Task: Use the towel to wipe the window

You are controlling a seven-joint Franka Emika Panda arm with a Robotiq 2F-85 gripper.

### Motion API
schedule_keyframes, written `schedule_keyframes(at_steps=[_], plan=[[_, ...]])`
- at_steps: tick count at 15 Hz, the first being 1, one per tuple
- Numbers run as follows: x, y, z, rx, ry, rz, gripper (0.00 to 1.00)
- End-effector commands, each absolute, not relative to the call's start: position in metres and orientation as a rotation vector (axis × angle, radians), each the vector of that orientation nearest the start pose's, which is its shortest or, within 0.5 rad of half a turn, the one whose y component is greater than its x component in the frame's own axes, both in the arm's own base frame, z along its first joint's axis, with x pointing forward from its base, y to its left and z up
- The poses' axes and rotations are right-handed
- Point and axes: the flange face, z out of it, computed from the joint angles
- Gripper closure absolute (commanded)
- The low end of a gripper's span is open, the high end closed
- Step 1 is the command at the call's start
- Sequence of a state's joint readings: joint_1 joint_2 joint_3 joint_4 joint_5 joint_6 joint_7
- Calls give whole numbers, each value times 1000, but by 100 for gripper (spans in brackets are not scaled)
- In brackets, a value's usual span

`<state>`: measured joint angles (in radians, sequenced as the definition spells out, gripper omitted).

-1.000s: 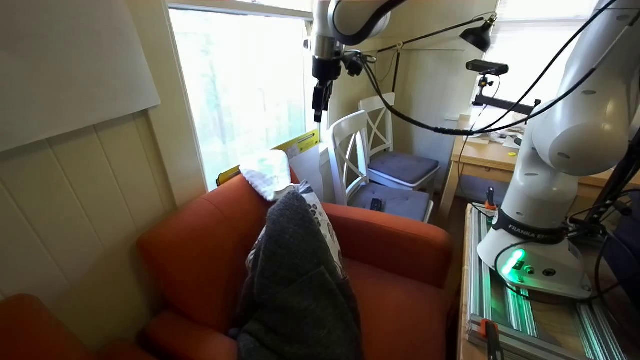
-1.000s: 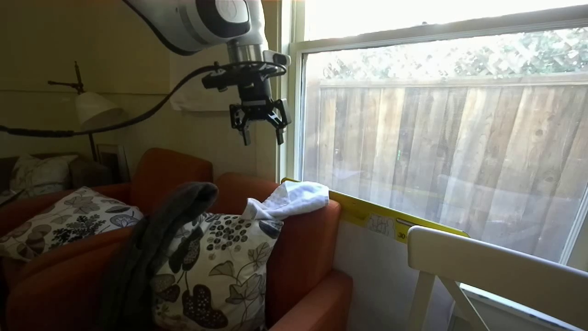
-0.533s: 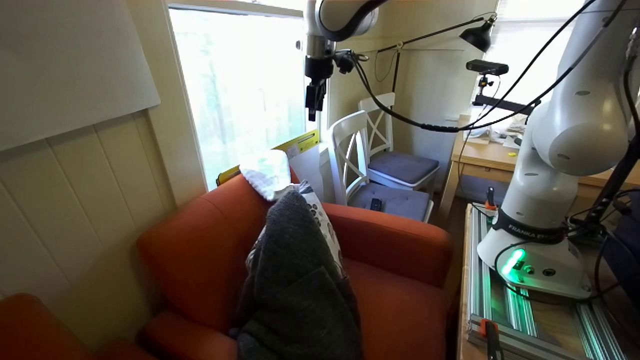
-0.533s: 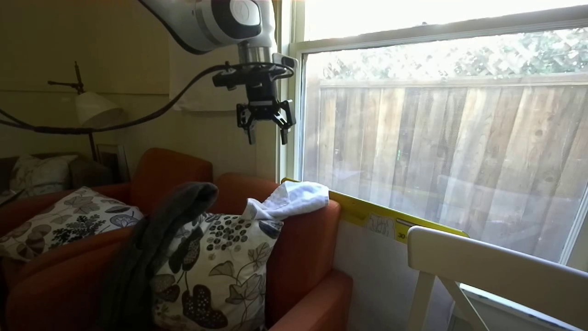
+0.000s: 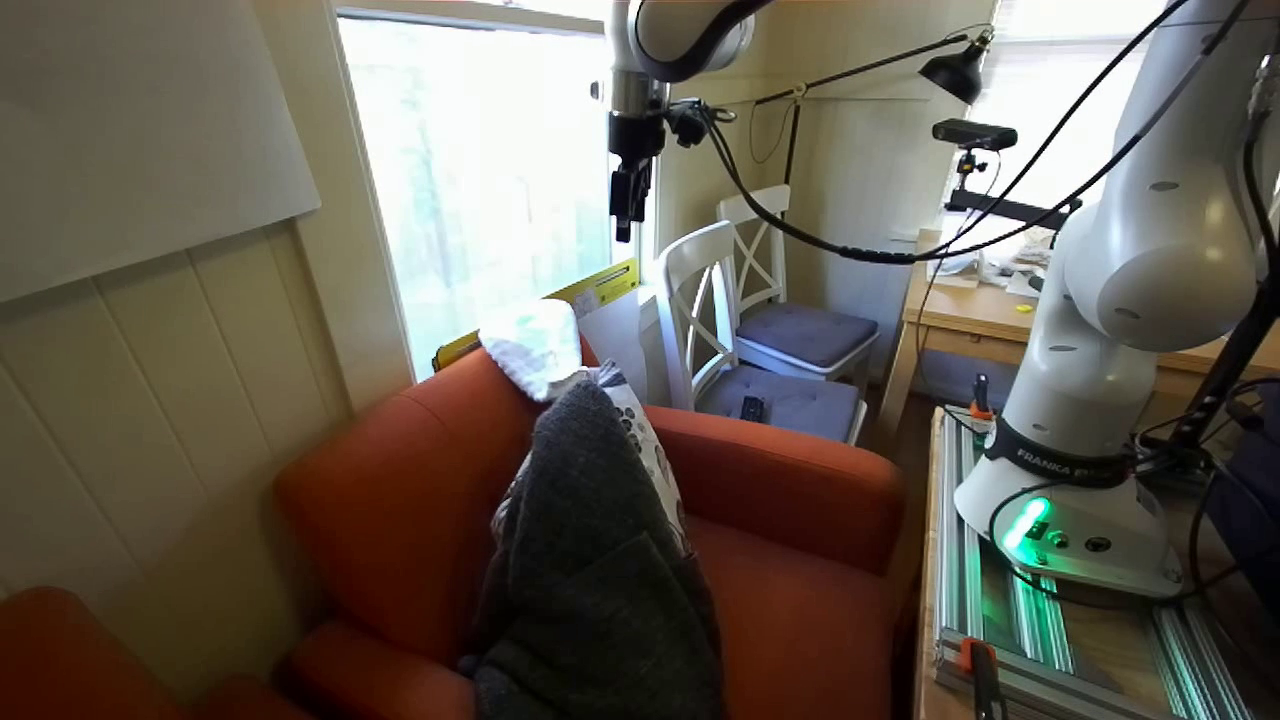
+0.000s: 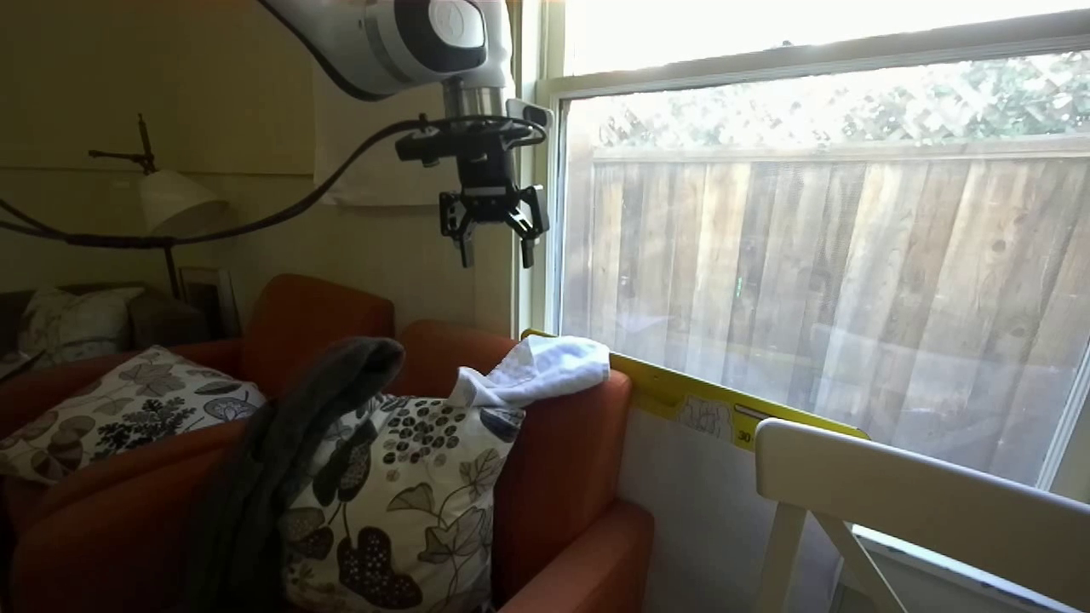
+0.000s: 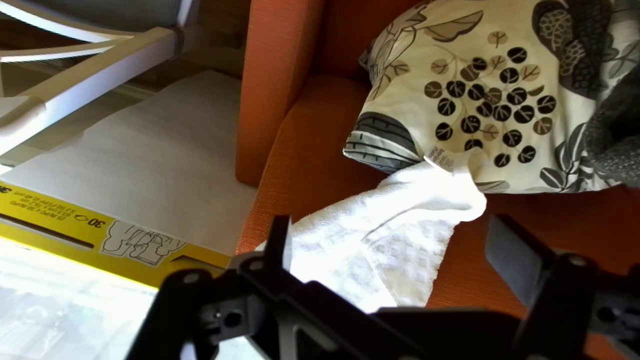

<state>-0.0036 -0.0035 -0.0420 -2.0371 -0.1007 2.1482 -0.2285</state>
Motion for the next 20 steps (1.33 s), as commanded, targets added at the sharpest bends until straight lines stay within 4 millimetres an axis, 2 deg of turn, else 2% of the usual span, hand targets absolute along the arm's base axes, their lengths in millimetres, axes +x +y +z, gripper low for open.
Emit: schedule_keyframes(at_steps=[1,3,4,5,6,11,16,17,18,20], plan=[[561,-30,456,-3218,-377,-164,0],[561,-30,456,-3218,-377,-164,0],[571,-27,451,-3224,-365,-229,0],[579,-21,440,-3185,-444,-220,0],[587,-16,432,-3204,-450,-248,0],[626,17,368,-3200,-544,-425,0],[662,22,297,-3198,-603,-462,0],[667,21,284,-3210,-615,-383,0],[648,20,300,-3184,-607,-418,0],[657,18,281,-3189,-612,-392,0]])
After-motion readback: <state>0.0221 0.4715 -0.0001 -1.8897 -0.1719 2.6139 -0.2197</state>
